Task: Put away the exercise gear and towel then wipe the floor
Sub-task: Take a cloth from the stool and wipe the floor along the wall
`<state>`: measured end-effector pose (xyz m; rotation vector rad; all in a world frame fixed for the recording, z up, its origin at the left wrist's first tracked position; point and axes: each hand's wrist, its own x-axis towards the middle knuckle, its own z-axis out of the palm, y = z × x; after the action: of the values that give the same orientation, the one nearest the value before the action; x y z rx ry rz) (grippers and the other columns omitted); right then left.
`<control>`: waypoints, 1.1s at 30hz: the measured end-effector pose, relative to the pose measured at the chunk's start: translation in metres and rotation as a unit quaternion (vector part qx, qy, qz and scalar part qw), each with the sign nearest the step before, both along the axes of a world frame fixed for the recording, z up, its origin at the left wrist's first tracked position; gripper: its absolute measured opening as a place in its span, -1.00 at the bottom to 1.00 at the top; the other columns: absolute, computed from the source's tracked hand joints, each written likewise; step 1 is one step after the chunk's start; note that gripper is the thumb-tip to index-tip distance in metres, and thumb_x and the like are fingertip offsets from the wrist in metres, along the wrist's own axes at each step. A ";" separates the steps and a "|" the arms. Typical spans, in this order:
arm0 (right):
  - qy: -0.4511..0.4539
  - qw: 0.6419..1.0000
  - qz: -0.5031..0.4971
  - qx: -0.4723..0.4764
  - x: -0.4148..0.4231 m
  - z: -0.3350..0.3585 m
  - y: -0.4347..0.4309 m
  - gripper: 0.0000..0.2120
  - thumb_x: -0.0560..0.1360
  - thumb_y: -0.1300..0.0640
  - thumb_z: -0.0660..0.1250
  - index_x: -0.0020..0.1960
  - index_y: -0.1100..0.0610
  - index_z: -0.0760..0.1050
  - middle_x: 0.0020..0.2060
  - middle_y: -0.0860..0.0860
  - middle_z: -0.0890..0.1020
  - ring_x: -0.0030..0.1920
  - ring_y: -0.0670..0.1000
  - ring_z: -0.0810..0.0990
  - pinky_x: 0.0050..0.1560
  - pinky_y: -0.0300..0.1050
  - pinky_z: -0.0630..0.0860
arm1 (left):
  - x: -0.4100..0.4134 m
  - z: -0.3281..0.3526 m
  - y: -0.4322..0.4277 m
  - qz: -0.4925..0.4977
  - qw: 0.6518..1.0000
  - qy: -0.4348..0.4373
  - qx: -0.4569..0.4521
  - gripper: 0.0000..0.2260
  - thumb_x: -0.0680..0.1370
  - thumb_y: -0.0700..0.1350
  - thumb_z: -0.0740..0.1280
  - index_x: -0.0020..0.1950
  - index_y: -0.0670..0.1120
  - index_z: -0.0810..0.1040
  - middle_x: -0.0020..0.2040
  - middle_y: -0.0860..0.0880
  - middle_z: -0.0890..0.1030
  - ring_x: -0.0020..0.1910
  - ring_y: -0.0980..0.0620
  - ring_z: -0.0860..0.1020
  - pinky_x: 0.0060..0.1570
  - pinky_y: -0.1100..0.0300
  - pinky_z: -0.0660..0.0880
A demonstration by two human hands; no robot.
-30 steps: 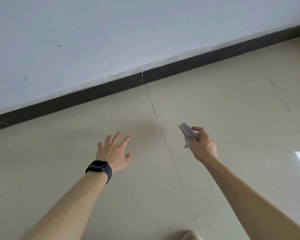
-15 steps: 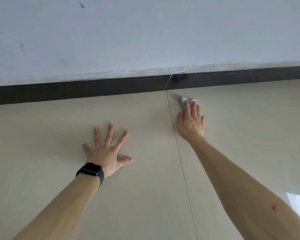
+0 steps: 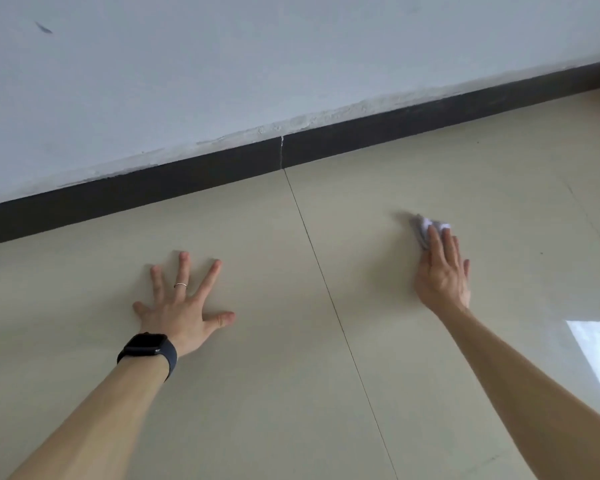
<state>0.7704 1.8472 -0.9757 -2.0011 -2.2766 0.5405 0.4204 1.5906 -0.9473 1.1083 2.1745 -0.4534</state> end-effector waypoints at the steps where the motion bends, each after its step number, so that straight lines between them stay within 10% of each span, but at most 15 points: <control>1: -0.001 0.997 -0.075 -0.002 0.017 0.001 0.005 -0.50 0.64 0.06 -0.01 0.57 -0.12 0.08 0.60 -0.02 0.07 0.59 0.03 0.00 0.52 0.27 0.02 | 0.000 0.001 0.001 0.001 1.000 -0.001 -0.002 -0.21 0.40 0.55 0.01 0.37 0.44 -0.50 0.48 0.09 -0.55 0.52 -0.28 -0.36 0.32 -0.41 0.19; 6: 0.002 0.987 -0.161 -0.006 0.003 0.005 -0.042 -0.42 0.58 0.15 0.01 0.59 -0.07 0.01 0.60 0.06 0.01 0.59 0.06 -0.05 0.52 0.25 0.00 | 0.003 0.007 0.005 -0.006 1.000 0.010 -0.014 -0.20 0.39 0.56 0.01 0.39 0.43 -0.47 0.51 0.06 -0.51 0.54 -0.29 -0.29 0.35 -0.36 0.17; 10: 0.023 0.993 0.111 -0.029 -0.060 0.004 -0.148 -0.27 0.51 0.30 0.07 0.60 -0.12 -0.02 0.61 0.01 -0.01 0.60 0.04 -0.11 0.55 0.19 -0.04 | 0.002 0.007 0.006 0.005 1.000 -0.004 -0.014 -0.19 0.37 0.57 0.04 0.37 0.46 -0.47 0.50 0.09 -0.51 0.54 -0.27 -0.31 0.35 -0.38 0.16; 16: -0.005 0.885 0.466 -0.022 -0.043 -0.001 -0.223 -0.27 0.47 0.29 -0.03 0.61 -0.07 0.04 0.61 0.01 0.04 0.59 0.03 0.01 0.55 0.12 -0.01 | 0.000 0.003 0.005 0.002 1.000 -0.003 0.025 -0.17 0.39 0.53 0.12 0.46 0.41 -0.35 0.56 0.06 -0.40 0.53 -0.31 -0.26 0.29 -0.39 0.27; 21: -0.063 0.991 0.099 -0.056 0.050 0.018 -0.171 -0.16 0.47 0.36 0.07 0.59 -0.18 -0.13 0.61 -0.10 -0.11 0.60 -0.04 -0.11 0.56 0.15 0.01 | 0.004 0.004 0.008 0.002 1.000 -0.012 0.027 -0.16 0.41 0.50 0.15 0.49 0.37 -0.31 0.58 0.00 -0.36 0.53 -0.37 -0.22 0.28 -0.44 0.24; 25: -0.045 0.967 -0.205 -0.141 0.088 0.032 -0.187 -0.20 0.47 0.31 0.06 0.60 -0.12 -0.14 0.61 -0.07 -0.15 0.59 0.00 -0.13 0.57 0.12 -0.05 | 0.001 0.003 0.005 0.000 0.999 -0.024 0.049 -0.17 0.42 0.49 0.17 0.50 0.37 -0.30 0.58 0.00 -0.35 0.52 -0.38 -0.24 0.30 -0.42 0.21; 33: -0.010 0.983 -0.135 -0.125 0.001 0.026 -0.339 -0.17 0.49 0.34 0.04 0.60 -0.15 -0.23 0.58 -0.10 -0.25 0.57 -0.06 -0.29 0.57 0.12 -0.12 | -0.002 -0.001 -0.002 0.000 0.996 -0.053 0.078 -0.17 0.44 0.48 0.17 0.52 0.35 -0.28 0.58 0.00 -0.34 0.51 -0.39 -0.28 0.34 -0.48 0.08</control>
<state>0.7711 1.5081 -0.9495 -2.3900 -1.9829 0.8165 0.4183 1.5887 -0.9485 1.1885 2.1451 -0.2225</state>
